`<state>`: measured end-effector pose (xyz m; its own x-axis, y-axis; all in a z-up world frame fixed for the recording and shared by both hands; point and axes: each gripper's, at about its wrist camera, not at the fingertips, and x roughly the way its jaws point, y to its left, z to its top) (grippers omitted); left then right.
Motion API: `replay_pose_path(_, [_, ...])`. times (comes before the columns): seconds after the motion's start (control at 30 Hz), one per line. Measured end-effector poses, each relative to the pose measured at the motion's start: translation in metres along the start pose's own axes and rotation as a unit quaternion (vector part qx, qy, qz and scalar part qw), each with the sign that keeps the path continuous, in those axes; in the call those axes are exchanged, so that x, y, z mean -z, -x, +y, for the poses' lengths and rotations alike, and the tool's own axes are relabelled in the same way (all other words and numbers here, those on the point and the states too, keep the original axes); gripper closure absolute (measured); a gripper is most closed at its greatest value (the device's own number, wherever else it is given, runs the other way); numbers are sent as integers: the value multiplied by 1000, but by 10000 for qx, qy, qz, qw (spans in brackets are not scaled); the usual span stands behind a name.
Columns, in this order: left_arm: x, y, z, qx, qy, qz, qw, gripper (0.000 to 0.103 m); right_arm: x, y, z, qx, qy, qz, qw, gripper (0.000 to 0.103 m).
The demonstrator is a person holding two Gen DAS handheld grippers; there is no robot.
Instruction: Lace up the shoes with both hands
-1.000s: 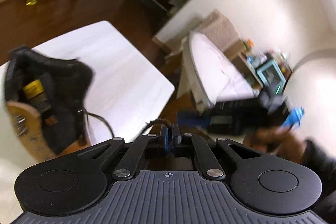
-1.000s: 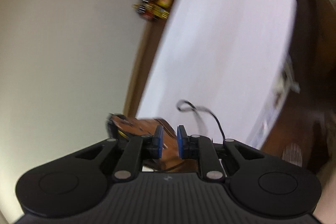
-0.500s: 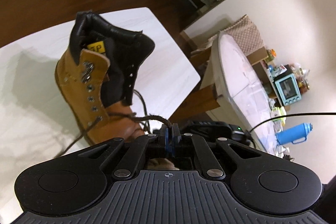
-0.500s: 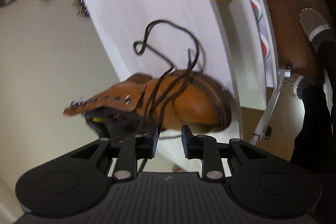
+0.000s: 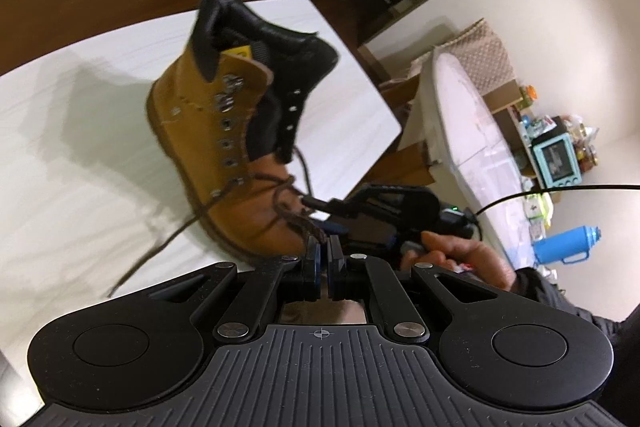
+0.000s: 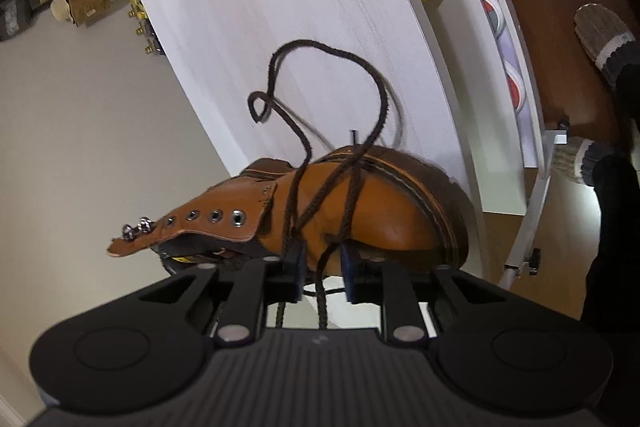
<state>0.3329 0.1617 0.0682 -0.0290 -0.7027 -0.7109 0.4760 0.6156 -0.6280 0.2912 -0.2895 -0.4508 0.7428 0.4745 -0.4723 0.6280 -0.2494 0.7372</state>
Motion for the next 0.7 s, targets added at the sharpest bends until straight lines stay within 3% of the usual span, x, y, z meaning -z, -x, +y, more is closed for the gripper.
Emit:
replay_pose_path(0.1, [2, -2, 10, -201, 0, 219, 9996, 97, 4, 2, 3, 63, 276, -64, 9996, 100])
replay_pose_path(0.17, [4, -4, 13, -299, -81, 398, 9987, 86, 11, 9, 9, 59, 530, -120, 9985, 100])
replay_pose_path(0.3, [5, -8, 11, -671, -749, 722, 9923, 83, 28, 28, 32, 104, 1436, -302, 9891, 100])
replay_pose_path(0.4, [-2, -10, 4, -470, -912, 670, 9925, 82, 46, 33, 58, 96, 2594, -265, 9654, 100])
replay_pose_path(0.5, [-16, -11, -6, -103, -976, 404, 9944, 82, 67, 32, 79, 229, 3693, -245, 9287, 100])
replay_pose_path(0.6, [-29, -16, -14, 97, -1043, 258, 9942, 82, 91, 28, 94, 608, 4740, -320, 8778, 100])
replay_pose_path(0.7, [-39, -24, -21, 268, -1068, 252, 9936, 82, 116, 22, 99, 956, 5682, -365, 8165, 100])
